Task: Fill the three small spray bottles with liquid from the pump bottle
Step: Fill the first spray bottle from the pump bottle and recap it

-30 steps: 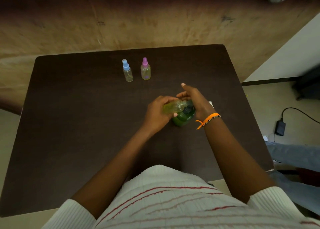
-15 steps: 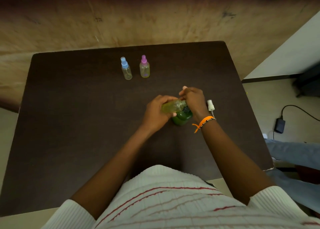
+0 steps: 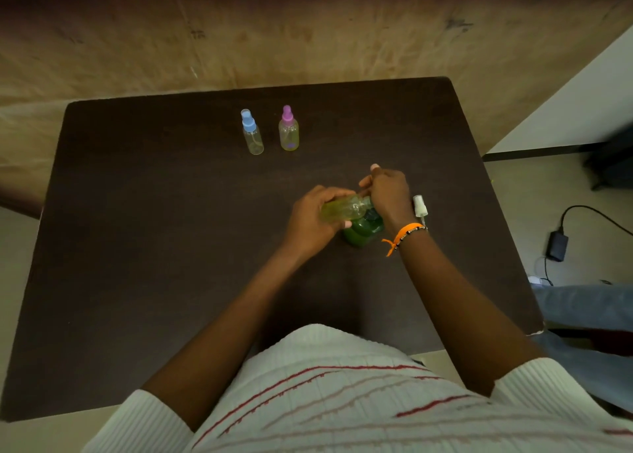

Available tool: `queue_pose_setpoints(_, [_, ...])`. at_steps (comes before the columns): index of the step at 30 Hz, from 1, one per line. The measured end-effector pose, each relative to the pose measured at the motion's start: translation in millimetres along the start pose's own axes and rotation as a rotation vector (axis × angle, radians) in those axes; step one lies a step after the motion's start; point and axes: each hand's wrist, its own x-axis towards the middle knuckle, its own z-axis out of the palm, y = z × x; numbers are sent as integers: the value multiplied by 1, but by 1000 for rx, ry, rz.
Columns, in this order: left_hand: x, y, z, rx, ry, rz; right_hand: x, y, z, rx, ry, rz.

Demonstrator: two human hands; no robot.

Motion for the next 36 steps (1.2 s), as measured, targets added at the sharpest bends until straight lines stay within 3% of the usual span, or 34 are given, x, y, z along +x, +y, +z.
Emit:
queue_pose_setpoints(5, [1, -2, 0, -16, -6, -25, 0, 2, 3, 11, 25, -40])
queue_pose_setpoints(12, [0, 1, -3, -39, 4, -13, -1, -20, -11, 35, -337, 158])
queue_pose_setpoints(15, [1, 0, -2, -34, 11, -10, 5, -27, -8, 18, -277, 82])
queue_pose_setpoints(19, [2, 0, -1, -32, 4, -16, 12, -11, 1, -81, -8, -33])
queue_pose_setpoints(23, [3, -2, 2, -36, 2, -29, 10, -5, 3, -269, 115, -144])
queue_pose_setpoints(36, [2, -1, -3, -48, -5, 1, 6, -20, -2, -140, -11, -81])
